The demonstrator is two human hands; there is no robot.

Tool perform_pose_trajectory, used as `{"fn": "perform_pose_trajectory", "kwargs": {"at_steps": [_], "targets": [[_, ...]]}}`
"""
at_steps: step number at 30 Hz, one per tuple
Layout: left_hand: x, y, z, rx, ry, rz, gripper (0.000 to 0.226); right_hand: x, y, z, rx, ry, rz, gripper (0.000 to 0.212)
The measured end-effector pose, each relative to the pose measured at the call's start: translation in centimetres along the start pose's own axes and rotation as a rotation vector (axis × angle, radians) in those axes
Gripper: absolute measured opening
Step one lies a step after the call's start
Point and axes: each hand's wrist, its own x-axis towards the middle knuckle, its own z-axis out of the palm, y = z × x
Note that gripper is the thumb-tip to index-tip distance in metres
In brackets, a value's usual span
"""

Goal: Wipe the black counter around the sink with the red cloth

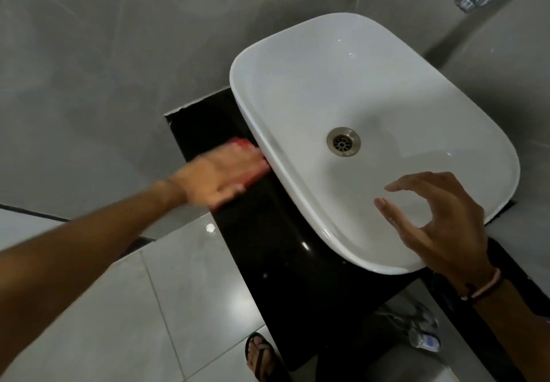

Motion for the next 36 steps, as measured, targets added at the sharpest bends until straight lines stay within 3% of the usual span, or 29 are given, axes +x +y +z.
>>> {"fn": "perform_pose_trajectory", "kwargs": {"at_steps": [3, 5, 8, 13, 17, 20, 22, 24, 27, 29, 31, 33, 36], "targets": [[-0.1, -7.1, -1.6, -0.054, 0.095, -0.470, 0.063, 0.0, 0.5, 0.2, 0.004, 0.008, -0.014, 0.041], [-0.1, -8.0, -1.4, -0.081, 0.158, -0.681, 0.066, 0.1, 0.5, 0.3, 0.004, 0.015, 0.010, 0.040], [0.5, -5.6, -0.1, -0.160, 0.295, -0.857, 0.064, 0.0, 0.3, 0.2, -0.002, 0.015, 0.052, 0.038], [0.4, 3.4, 0.9, -0.484, 0.615, -1.151, 0.061, 0.0, -0.1, 0.2, -0.012, -0.001, 0.087, 0.045], [-1.4, 14.5, 3.5, -0.580, 0.690, -1.115, 0.065, -0.1, -0.4, 0.2, 0.013, -0.016, 0.124, 0.048], [-3.5, 24.0, 6.1, -0.455, 0.509, -0.954, 0.065, -0.2, -0.7, 0.1, 0.010, -0.053, 0.117, 0.049], [-5.0, 27.8, 6.8, -0.351, 0.400, -0.701, 0.067, -0.3, -0.8, 0.0, 0.001, -0.063, 0.118, 0.049], [-6.1, 25.7, 6.5, -0.277, 0.286, -0.388, 0.068, -0.3, -0.8, -0.1, 0.006, -0.065, 0.133, 0.047], [-5.9, 16.0, 4.5, -0.138, 0.136, -0.004, 0.066, -0.3, -0.9, -0.1, 0.012, -0.069, 0.139, 0.042], [-4.7, 7.7, 2.4, -0.076, 0.087, -0.038, 0.063, -0.2, -0.8, -0.1, 0.015, -0.060, 0.142, 0.039], [-2.8, 0.4, 0.6, -0.059, 0.078, -0.223, 0.064, -0.1, -0.6, -0.2, 0.017, -0.061, 0.140, 0.038], [-1.3, -4.3, -0.2, -0.078, 0.164, -0.468, 0.065, -0.1, -0.8, -0.2, 0.017, -0.064, 0.140, 0.038], [-0.2, -5.5, 0.4, -0.218, 0.387, -0.820, 0.065, 0.2, -0.9, -0.3, 0.012, -0.057, 0.138, 0.038]]}}
